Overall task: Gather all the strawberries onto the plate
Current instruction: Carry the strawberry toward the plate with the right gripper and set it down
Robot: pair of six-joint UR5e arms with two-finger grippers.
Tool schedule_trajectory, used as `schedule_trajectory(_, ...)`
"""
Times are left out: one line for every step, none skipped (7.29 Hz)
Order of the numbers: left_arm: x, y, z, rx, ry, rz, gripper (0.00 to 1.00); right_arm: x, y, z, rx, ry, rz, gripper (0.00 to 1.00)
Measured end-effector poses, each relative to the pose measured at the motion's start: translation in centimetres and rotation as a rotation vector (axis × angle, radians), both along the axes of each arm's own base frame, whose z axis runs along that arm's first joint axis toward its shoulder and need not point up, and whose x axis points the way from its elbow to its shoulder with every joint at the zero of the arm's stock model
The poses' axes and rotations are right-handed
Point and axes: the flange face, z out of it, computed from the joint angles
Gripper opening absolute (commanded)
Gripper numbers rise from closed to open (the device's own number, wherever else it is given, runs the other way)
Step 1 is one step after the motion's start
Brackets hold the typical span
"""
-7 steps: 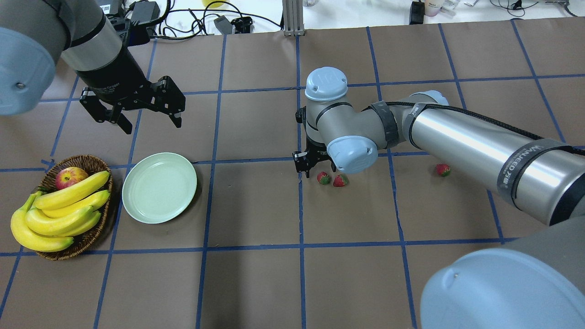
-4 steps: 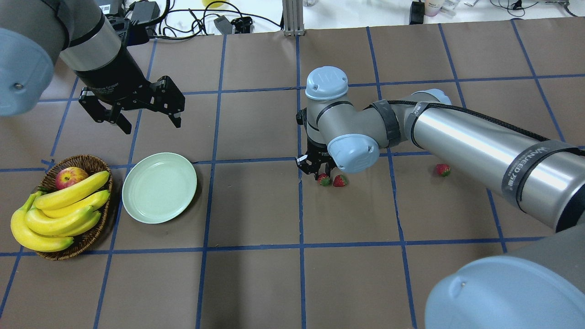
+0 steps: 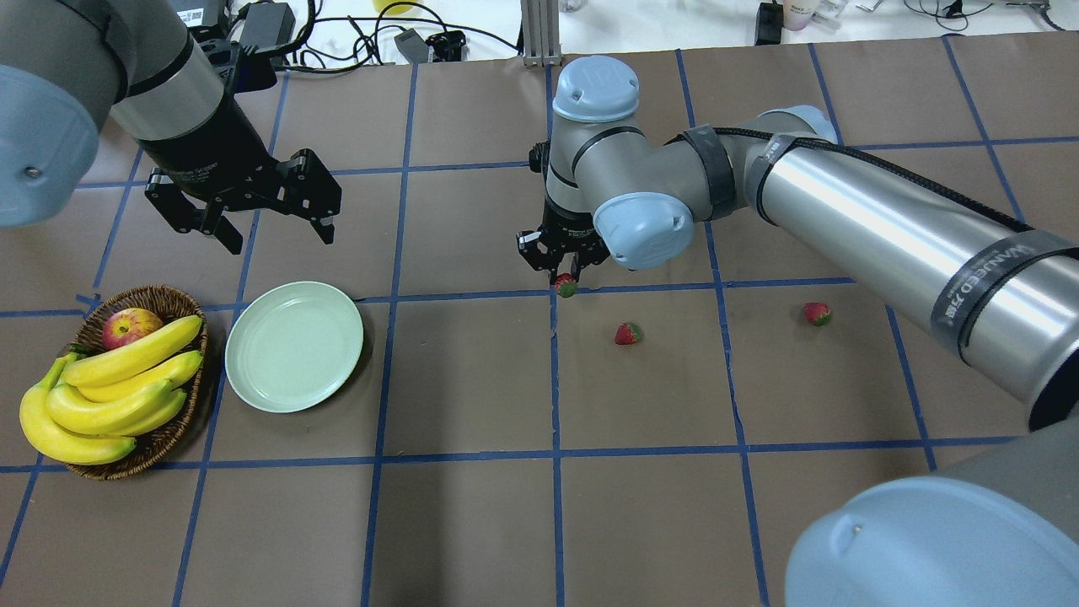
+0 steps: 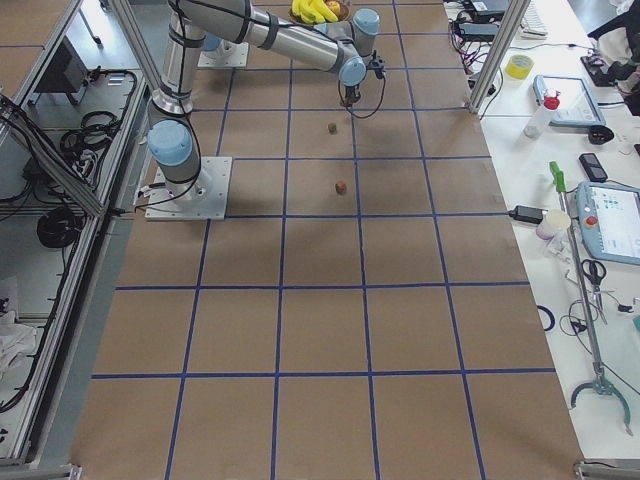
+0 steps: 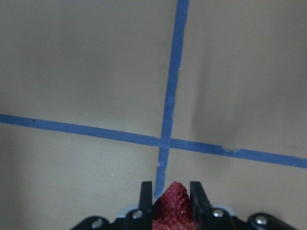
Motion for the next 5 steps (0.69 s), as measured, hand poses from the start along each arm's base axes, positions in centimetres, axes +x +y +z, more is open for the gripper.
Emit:
schedule_trajectory(0.0, 0.0, 0.0, 0.001, 0.000, -0.001, 1.00, 2.4, 0.3, -0.4, -0.005, -0.020, -0.042, 0.00)
schedule_trajectory(0.0, 0.0, -0.1, 0.002, -0.002, -0.003, 1.00, 5.3, 0.9, -1.4, -0.009, -0.029, -0.070, 0.00)
schedule_trajectory(0.1, 0.1, -0.2, 0.005, -0.004, -0.004, 1.00, 7.7, 1.6, -2.7, -0.007, -0.032, -0.087, 0.03)
schedule_trajectory(0.1, 0.1, -0.3, 0.006, -0.006, -0.004, 1.00, 9.2, 2.2, -3.7, 0.000, -0.031, -0.097, 0.06)
schedule_trajectory(0.1, 0.1, -0.3, 0.007, -0.007, -0.003, 1.00, 10.0, 2.8, -4.4, 0.009, -0.030, -0.099, 0.14)
